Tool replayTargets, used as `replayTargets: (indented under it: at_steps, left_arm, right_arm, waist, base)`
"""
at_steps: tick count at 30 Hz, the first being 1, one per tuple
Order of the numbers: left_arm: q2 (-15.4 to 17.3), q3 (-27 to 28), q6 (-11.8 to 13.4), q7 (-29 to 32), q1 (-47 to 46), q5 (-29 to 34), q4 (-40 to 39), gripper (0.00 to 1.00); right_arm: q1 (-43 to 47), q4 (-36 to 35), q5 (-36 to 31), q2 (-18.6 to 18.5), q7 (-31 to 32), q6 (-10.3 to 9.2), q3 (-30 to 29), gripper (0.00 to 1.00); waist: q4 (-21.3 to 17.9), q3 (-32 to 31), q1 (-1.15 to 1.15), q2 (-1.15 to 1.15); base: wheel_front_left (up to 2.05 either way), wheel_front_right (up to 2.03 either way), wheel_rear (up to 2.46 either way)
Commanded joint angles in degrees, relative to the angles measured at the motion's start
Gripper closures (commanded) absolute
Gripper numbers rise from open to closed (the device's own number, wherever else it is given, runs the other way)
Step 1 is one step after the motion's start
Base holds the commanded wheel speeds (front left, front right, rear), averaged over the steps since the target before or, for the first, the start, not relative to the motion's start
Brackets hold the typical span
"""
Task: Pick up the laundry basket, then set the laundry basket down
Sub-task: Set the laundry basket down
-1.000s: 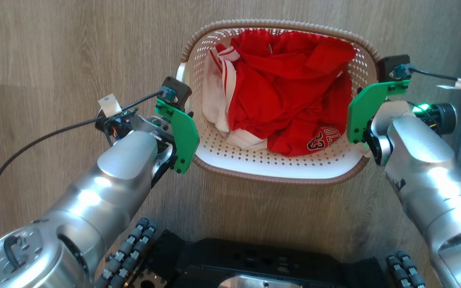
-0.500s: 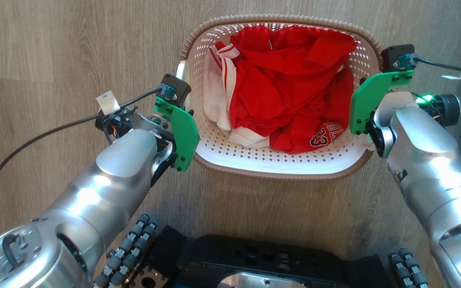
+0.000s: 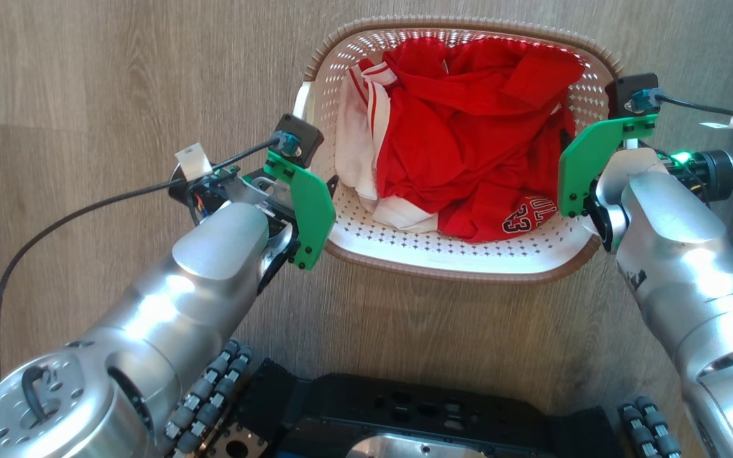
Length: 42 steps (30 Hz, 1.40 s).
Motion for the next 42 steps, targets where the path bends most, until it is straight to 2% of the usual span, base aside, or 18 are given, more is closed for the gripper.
replayTargets:
  at_steps: [1, 7, 13, 20, 26, 33, 37, 42]
  left_arm:
    - [1.26, 0.3, 0.59, -0.43, 0.11, 0.36, 0.55, 0.0]
    - [1.26, 0.24, 1.34, -0.94, 0.49, 0.39, 1.45, 0.0]
    - [1.26, 0.21, 3.54, -2.31, 1.64, -0.08, 2.91, 0.0]
    - [1.26, 0.18, 3.94, -3.35, 5.09, -0.91, 4.96, 0.0]
    - [1.26, 0.96, 4.92, -8.68, 8.76, -2.14, 7.32, 0.0]
    - [1.47, 2.93, 6.12, -14.07, 10.76, -1.99, 7.94, 0.0]
    - [4.55, 9.84, 11.12, -14.2, 10.04, 2.22, -1.74, 0.0]
    - [9.28, 21.58, 15.98, -14.22, 15.26, 12.51, -17.07, 0.0]
  right_arm:
    - [1.62, -0.16, -1.16, 1.93, -0.47, 0.4, 0.28, 0.0]
    - [1.89, -0.02, -2.77, 1.96, -0.44, 0.4, -1.07, 0.0]
    - [3.48, -0.04, -2.72, 1.99, -0.48, 0.4, -1.88, 0.0]
    - [8.17, -3.97, 2.91, 2.0, 0.12, 0.4, 1.27, 0.0]
    - [12.82, -7.51, 8.17, 2.0, -0.47, 0.4, 4.37, 0.0]
    - [16.04, -11.67, 13.22, 2.0, -5.77, 0.4, 6.92, 0.0]
    - [16.92, -12.98, 14.34, 2.0, -10.37, 0.4, 7.09, 0.0]
    - [18.06, -17.93, 13.87, 1.99, -13.42, 0.4, 4.95, 0.0]
  waist:
    - [-0.04, -0.1, 0.0, 0.0]
    - [-0.16, -1.2, 0.0, 0.0]
    - [-0.35, -4.53, 0.0, 0.0]
    - [-1.16, -11.7, 0.0, 0.0]
    - [-2.15, -19.66, 0.0, 0.0]
    - [-3.18, -28.0, 0.0, 0.0]
    - [-3.0, -31.99, 0.0, 0.0]
    - [-3.01, -36.4, 0.0, 0.0]
  base:
    - [0.0, 0.0, 0.0]
    - [0.0, 0.0, 0.0]
    - [0.0, 0.0, 0.0]
    - [0.0, 0.0, 0.0]
    - [0.0, 0.0, 0.0]
    - [0.0, 0.0, 0.0]
    - [0.0, 0.0, 0.0]
    - [0.0, 0.0, 0.0]
